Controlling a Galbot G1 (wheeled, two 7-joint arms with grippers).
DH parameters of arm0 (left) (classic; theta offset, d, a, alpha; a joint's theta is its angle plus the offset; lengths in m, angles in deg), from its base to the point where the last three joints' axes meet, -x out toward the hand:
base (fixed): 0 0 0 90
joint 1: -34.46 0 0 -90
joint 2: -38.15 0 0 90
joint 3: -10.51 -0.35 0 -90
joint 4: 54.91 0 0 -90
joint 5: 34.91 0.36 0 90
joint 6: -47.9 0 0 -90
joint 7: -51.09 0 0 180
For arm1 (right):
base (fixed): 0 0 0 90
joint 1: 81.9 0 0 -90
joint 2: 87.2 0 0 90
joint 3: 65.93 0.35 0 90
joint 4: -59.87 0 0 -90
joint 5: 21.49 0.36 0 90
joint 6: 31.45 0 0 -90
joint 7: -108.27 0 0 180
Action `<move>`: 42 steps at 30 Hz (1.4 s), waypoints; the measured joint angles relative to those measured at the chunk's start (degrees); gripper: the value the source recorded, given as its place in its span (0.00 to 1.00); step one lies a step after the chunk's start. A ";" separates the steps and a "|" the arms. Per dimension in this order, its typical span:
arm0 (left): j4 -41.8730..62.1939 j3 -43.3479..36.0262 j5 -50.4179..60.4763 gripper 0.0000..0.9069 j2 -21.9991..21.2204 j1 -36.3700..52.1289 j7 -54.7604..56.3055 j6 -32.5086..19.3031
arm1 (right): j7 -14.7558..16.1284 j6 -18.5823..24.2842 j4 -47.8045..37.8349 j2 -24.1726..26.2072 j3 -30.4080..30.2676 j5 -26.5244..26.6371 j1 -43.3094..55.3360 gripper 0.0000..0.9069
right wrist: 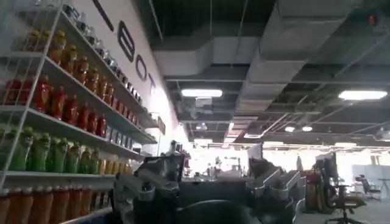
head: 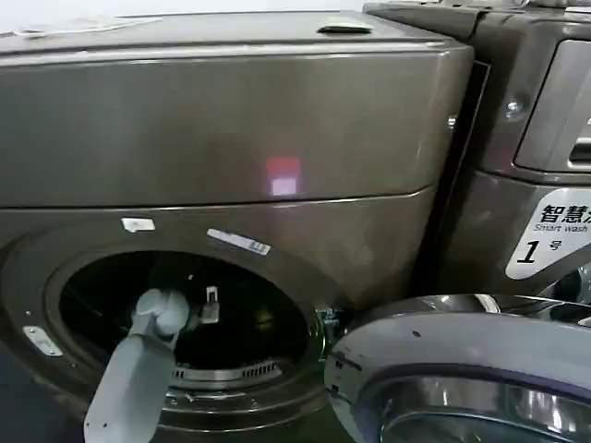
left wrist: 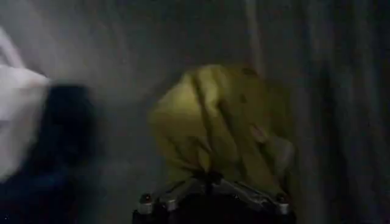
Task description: Grasp the clothes from the dryer.
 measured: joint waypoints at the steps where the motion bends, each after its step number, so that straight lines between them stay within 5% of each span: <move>1: -0.24 0.00 -0.62 0.00 -0.27 0.34 1.72 0.83 | -0.01 0.00 0.02 -0.02 -0.10 0.02 0.05 1.00; 23: -6.35 1.81 -19.63 0.00 -7.73 5.89 43.50 19.49 | -0.91 0.81 0.62 -0.08 -0.74 0.38 0.32 1.00; 42: -9.40 3.75 -36.01 0.00 -14.10 7.21 71.18 23.48 | -1.08 1.58 0.76 -0.23 -0.61 0.17 0.06 1.00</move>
